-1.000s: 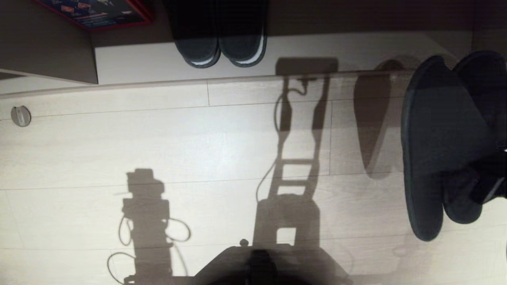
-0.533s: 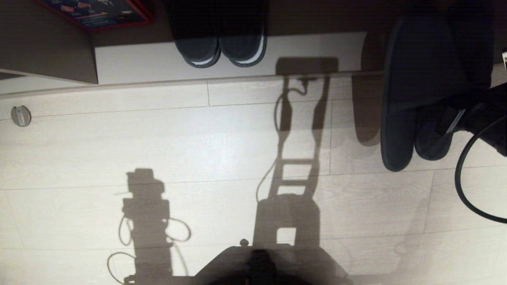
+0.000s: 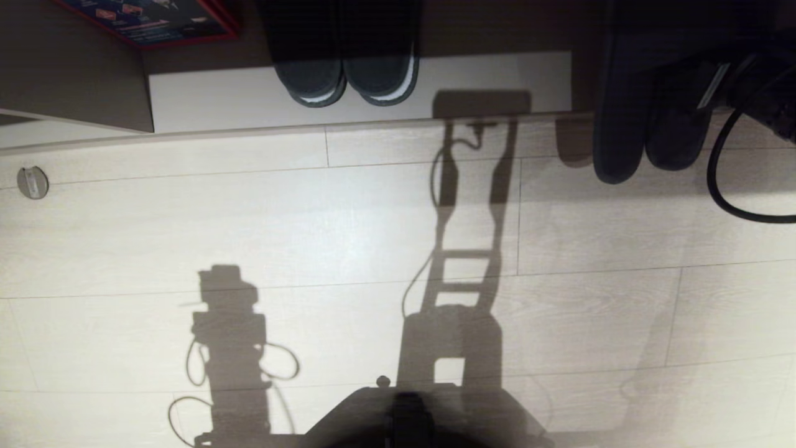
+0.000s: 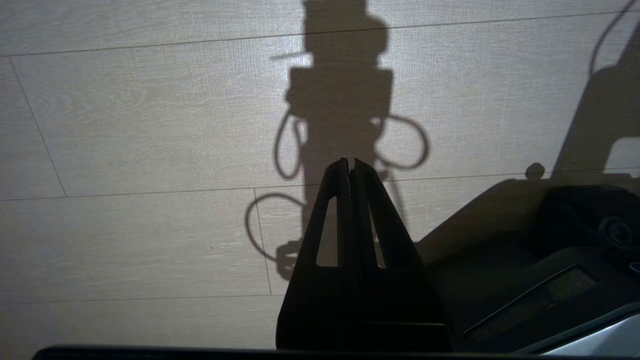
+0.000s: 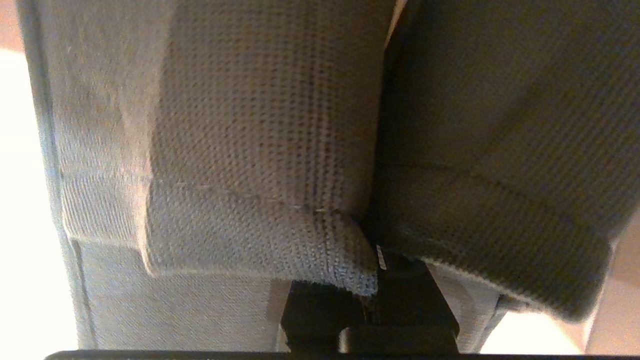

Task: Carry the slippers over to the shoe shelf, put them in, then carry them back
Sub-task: Place the slippers into the shoe cabinet

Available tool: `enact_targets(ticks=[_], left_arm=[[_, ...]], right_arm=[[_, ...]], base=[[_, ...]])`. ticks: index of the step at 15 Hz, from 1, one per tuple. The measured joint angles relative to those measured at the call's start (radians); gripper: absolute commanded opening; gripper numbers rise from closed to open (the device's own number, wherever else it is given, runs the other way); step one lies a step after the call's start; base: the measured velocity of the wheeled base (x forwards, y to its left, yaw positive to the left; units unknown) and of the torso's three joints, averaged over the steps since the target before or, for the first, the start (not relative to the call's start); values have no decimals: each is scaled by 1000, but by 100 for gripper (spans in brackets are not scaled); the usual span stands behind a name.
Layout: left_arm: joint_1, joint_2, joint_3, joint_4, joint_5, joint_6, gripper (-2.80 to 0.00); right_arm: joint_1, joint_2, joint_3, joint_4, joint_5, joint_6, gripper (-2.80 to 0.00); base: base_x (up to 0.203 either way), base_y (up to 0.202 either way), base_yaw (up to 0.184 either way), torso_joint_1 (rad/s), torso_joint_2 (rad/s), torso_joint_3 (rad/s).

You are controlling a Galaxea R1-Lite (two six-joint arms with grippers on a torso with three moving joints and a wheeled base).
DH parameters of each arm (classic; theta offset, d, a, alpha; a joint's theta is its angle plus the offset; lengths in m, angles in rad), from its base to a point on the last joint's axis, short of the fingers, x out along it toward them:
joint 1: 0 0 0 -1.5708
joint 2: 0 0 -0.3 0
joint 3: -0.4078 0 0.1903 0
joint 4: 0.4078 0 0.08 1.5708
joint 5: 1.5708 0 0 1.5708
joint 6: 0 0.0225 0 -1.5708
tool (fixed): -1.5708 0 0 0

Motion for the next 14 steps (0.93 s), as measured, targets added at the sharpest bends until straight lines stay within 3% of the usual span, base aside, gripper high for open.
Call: enact_targets(ticks=[5,14], left_arm=[[0,0,0,0,0,0,-280],[0,0,0,0,0,-1,-280]], right_arm=[[0,114,-273,132,44,-2,-280],[-2,266,-464,128,19,2,-280]], base=[[0,0,0,0,0,0],[0,0,0,0,0,0]])
